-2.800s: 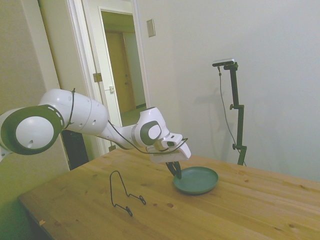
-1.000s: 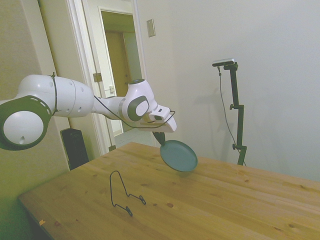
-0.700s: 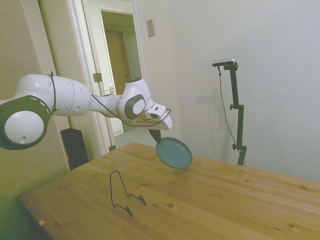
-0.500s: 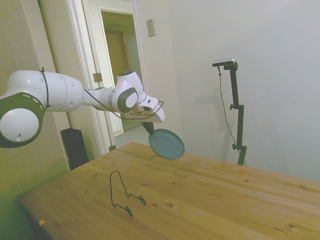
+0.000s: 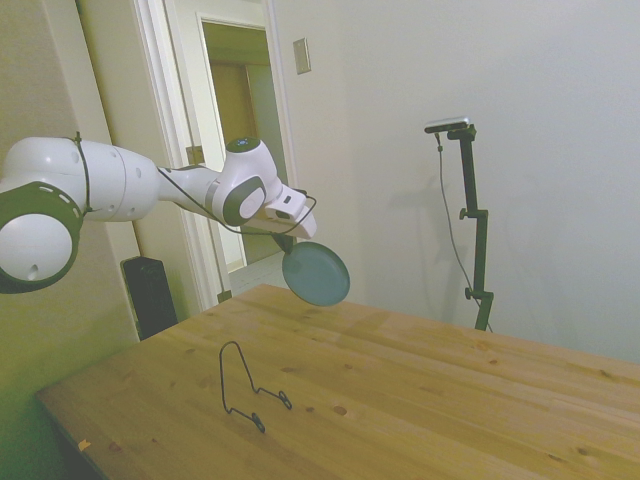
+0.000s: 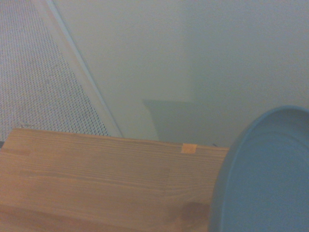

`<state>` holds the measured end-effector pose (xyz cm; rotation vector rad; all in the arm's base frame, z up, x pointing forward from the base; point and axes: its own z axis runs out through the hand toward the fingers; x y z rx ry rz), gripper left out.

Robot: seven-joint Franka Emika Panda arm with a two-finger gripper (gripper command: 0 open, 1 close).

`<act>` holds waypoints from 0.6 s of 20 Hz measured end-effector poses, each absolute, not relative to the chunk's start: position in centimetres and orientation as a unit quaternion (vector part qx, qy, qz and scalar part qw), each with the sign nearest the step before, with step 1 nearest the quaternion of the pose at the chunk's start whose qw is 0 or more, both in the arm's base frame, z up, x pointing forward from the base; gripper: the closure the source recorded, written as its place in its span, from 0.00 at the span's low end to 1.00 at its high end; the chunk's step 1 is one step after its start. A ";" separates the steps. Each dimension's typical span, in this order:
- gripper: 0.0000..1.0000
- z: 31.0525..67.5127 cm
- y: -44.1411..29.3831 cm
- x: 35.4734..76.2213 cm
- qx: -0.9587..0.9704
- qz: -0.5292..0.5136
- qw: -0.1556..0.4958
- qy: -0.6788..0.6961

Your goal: Load the plate

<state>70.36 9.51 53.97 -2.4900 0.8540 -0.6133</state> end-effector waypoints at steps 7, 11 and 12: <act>1.00 55.0 12.9 67.2 -0.906 -0.208 0.227 0.289; 1.00 57.4 13.5 64.5 -0.905 -0.217 0.229 0.286; 1.00 57.9 13.4 64.0 -0.904 -0.219 0.230 0.286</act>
